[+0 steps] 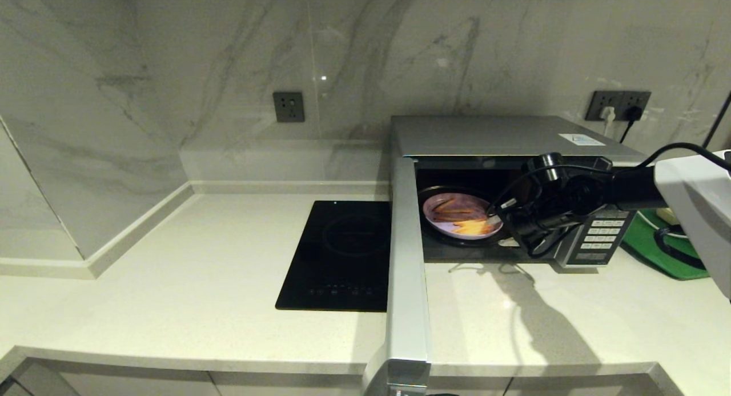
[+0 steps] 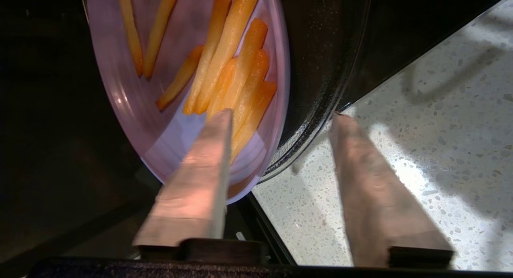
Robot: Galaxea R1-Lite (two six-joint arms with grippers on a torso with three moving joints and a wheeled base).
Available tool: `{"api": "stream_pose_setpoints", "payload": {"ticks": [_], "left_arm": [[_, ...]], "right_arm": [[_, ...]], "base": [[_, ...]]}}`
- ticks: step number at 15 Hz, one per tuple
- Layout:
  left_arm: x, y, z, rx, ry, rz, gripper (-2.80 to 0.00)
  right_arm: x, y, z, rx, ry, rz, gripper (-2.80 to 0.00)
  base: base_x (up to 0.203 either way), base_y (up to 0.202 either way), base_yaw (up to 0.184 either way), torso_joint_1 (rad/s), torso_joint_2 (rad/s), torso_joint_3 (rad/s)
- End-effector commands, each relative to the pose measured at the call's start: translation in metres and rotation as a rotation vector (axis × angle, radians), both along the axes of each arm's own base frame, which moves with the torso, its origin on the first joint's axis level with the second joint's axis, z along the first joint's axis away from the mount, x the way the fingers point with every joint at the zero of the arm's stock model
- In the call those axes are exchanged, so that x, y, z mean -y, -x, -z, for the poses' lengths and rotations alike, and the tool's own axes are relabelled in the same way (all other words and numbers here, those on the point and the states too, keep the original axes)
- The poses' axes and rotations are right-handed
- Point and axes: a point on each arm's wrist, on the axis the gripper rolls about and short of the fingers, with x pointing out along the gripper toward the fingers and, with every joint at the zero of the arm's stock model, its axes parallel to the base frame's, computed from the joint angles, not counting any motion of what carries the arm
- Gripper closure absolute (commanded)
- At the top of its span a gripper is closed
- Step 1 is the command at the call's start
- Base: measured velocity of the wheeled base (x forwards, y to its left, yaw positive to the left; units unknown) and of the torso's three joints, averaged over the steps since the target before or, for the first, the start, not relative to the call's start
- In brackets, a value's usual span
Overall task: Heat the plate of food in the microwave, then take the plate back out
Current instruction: Put the plate in the microwave oven, then close the microwave oven
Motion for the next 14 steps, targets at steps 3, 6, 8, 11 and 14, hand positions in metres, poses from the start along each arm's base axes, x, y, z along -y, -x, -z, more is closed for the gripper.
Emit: {"api": "stream_pose_setpoints", "payload": {"ticks": [3, 6, 8, 11, 14], "left_arm": [[0.000, 0.000, 0.000, 0.000, 0.001, -0.001, 0.00], [0.000, 0.000, 0.000, 0.000, 0.001, -0.001, 0.00], [0.000, 0.000, 0.000, 0.000, -0.001, -0.001, 0.00], [0.000, 0.000, 0.000, 0.000, -0.001, -0.001, 0.00], [0.000, 0.000, 0.000, 0.000, -0.001, -0.001, 0.00]], "right_arm": [[0.000, 0.010, -0.023, 0.035, -0.013, -0.002, -2.80], [-0.002, 0.034, -0.049, 0.057, -0.014, -0.017, -2.80], [-0.005, 0.064, -0.064, 0.052, -0.005, -0.042, -2.80], [-0.007, 0.127, -0.088, 0.058, 0.015, -0.095, -2.80], [-0.002, 0.202, -0.113, 0.119, 0.048, -0.160, 0.00]], "base": [[0.000, 0.000, 0.000, 0.000, 0.00, 0.000], [0.000, 0.000, 0.000, 0.000, 0.00, 0.000], [0.000, 0.000, 0.000, 0.000, 0.00, 0.000], [0.000, 0.000, 0.000, 0.000, 0.00, 0.000], [0.000, 0.000, 0.000, 0.000, 0.00, 0.000]]}}
